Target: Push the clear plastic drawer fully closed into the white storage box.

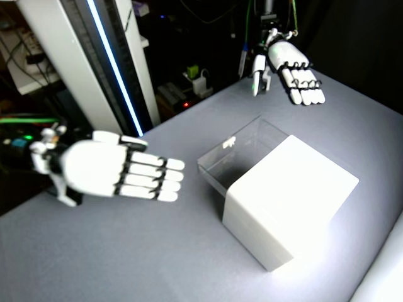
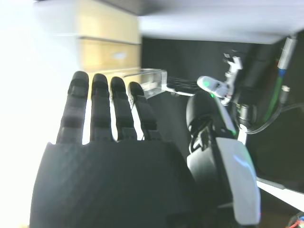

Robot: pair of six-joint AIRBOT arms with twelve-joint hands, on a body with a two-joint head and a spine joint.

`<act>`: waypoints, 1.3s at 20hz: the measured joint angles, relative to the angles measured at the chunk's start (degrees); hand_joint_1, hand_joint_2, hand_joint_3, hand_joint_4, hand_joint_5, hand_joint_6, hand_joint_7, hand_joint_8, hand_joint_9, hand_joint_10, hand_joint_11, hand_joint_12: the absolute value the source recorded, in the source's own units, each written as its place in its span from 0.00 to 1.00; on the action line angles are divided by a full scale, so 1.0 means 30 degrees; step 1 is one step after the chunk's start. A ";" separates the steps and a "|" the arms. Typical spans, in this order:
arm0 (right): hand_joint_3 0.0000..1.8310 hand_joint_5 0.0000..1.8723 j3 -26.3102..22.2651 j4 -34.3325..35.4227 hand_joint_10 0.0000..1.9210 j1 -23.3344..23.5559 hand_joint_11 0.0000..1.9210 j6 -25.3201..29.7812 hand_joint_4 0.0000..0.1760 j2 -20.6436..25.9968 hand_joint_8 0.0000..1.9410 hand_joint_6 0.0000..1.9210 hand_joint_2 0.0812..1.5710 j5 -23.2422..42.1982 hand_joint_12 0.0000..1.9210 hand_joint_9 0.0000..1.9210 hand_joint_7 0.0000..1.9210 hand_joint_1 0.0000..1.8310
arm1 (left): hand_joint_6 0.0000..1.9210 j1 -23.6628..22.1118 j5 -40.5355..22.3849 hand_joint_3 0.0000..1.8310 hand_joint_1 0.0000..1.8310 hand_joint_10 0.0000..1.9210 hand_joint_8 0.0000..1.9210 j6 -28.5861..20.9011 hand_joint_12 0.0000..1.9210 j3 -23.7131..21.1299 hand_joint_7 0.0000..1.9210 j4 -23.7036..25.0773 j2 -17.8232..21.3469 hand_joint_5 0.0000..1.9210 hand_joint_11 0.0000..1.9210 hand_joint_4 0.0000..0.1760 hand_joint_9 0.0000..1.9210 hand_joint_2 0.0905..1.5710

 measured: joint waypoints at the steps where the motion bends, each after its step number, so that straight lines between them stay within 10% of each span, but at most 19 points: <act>1: 0.00 0.00 0.0284 -0.0663 0.00 0.0415 0.00 0.0510 0.00 -0.0452 0.00 0.00 0.85 -0.0277 0.00 0.00 0.00 0.08 | 0.00 0.0007 -0.0051 0.01 0.12 0.00 0.00 0.0000 0.00 0.0000 0.00 -0.0036 0.0007 0.00 0.00 0.24 0.00 0.84; 3: 0.00 0.00 0.0911 -0.1996 0.00 0.1304 0.00 0.1450 0.00 -0.1596 0.00 0.00 0.85 -0.1086 0.00 0.00 0.00 0.06 | 0.00 0.0007 -0.0138 0.01 0.17 0.00 0.00 0.0000 0.00 0.0000 0.00 -0.0095 0.0007 0.00 0.00 0.31 0.00 0.85; 5: 0.00 0.00 0.1231 -0.2506 0.00 0.1770 0.00 0.1800 0.00 -0.2142 0.00 0.00 0.85 -0.1392 0.00 0.00 0.00 0.08 | 0.00 0.0131 -0.0291 0.01 0.21 0.00 0.00 -0.0007 0.00 0.0000 0.00 -0.0189 0.0007 0.00 0.00 0.14 0.00 0.87; 12: 0.00 0.00 0.1909 -0.2973 0.00 0.2958 0.00 0.2157 0.00 -0.3089 0.00 0.00 0.85 -0.1807 0.00 0.00 0.00 0.11 | 0.00 0.0204 -0.0466 0.01 0.27 0.00 0.00 -0.0007 0.00 0.0000 0.00 -0.0459 0.0007 0.00 0.00 0.35 0.00 0.90; 14: 0.00 0.00 0.1996 -0.3140 0.00 0.3235 0.00 0.2164 0.00 -0.3111 0.00 0.00 0.85 -0.1785 0.00 0.00 0.00 0.10 | 0.00 0.0204 -0.0452 0.00 0.32 0.00 0.00 -0.0007 0.00 0.0000 0.00 -0.0576 0.0007 0.00 0.00 0.05 0.00 0.90; 26: 0.00 0.00 0.2732 -0.4095 0.00 0.4852 0.00 0.2098 0.00 -0.3847 0.00 0.00 0.86 -0.1894 0.00 0.00 0.00 0.07 | 0.00 0.0240 -0.0758 0.00 0.23 0.00 0.00 -0.0007 0.00 0.0000 0.00 -0.0940 0.0007 0.00 0.00 0.11 0.00 0.91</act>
